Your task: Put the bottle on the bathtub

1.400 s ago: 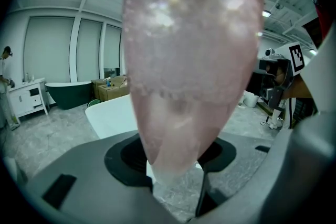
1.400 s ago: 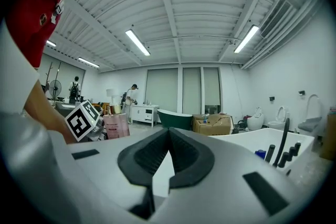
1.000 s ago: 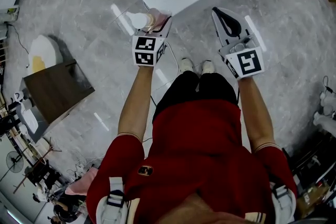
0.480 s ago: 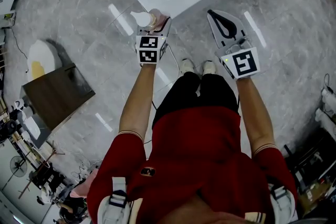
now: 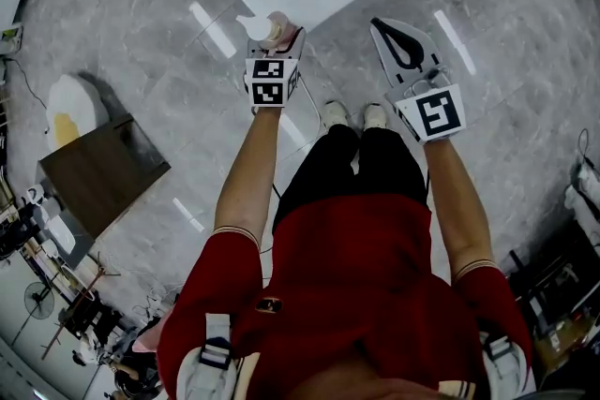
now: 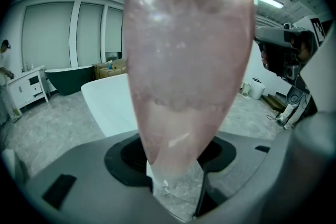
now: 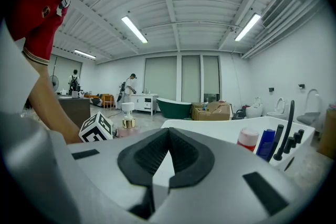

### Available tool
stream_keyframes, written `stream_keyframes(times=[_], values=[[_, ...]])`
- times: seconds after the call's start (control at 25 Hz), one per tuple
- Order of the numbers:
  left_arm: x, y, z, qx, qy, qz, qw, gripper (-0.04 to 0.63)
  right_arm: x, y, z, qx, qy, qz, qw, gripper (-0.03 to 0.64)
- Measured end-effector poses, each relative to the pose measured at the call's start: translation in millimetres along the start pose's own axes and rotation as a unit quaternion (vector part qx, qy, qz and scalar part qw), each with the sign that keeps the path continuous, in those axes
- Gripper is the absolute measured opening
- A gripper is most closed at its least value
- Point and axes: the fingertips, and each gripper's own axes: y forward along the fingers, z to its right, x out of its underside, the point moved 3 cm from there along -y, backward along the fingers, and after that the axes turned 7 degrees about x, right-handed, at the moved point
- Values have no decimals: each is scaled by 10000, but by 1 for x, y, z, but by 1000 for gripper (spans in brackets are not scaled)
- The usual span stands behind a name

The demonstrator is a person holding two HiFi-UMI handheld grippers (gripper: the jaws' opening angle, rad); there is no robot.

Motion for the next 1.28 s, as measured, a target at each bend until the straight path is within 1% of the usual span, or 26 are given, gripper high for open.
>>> stream_keyframes(times=[0.6,1.12,1.28], values=[[5,25,-13,-48,-2,-113,9999,243,12,8,6,11,86,-97,9999,-5],[6,30,-10,-42,99,-29,9999,244,15,8,7,-6,86,-176,9998,-5],[6,27,-10,-45,73,47,10000,244,14,9,4,-33,91,-176,9998,-5]])
